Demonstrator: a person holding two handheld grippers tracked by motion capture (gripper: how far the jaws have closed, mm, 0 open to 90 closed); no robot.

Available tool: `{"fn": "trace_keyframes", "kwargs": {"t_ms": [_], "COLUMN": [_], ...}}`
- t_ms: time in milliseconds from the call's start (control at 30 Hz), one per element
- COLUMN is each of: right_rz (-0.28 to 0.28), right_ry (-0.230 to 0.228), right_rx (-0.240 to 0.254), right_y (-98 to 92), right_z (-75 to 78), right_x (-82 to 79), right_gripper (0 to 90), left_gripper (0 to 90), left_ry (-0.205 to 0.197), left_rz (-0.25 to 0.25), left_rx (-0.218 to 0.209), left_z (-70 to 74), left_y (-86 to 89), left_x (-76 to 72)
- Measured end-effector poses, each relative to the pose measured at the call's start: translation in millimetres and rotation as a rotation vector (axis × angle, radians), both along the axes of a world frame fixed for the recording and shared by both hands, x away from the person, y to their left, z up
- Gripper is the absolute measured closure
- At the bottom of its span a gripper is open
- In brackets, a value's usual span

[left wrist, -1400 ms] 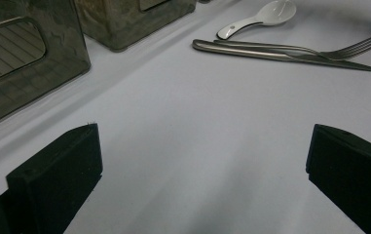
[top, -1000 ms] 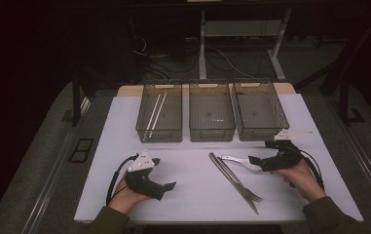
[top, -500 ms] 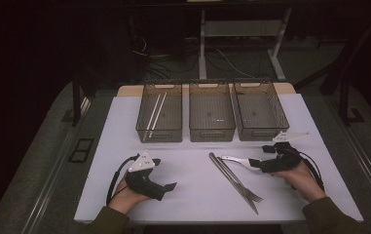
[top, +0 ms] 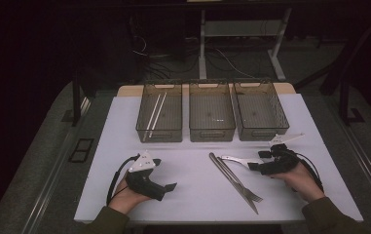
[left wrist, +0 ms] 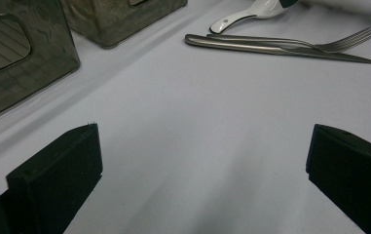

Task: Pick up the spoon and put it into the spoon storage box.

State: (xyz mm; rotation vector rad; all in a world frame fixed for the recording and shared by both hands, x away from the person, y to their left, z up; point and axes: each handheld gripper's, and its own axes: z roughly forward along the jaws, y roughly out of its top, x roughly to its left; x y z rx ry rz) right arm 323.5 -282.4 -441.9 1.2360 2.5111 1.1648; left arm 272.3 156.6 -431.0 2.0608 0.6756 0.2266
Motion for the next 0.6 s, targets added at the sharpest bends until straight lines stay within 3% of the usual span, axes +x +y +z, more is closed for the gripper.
{"fn": "trace_keyframes", "kwargs": {"t_ms": [433, 600], "right_rz": [0.022, 0.033], "right_ry": [0.023, 0.026], "right_rx": [-0.036, -0.039], "right_y": [1.0, 2.0], "right_z": [-3.1, -3.6], "right_x": [0.0, -0.4], "right_gripper": [44.8, 47.4], "left_gripper": [0.0, 0.0], "left_ry": [0.004, 0.006], "left_rz": [-0.003, -0.003], "left_rx": [-0.001, 0.002], "left_z": [-0.8, -1.0], "left_y": [-0.7, -0.7], "left_x": [0.0, 0.2]}}
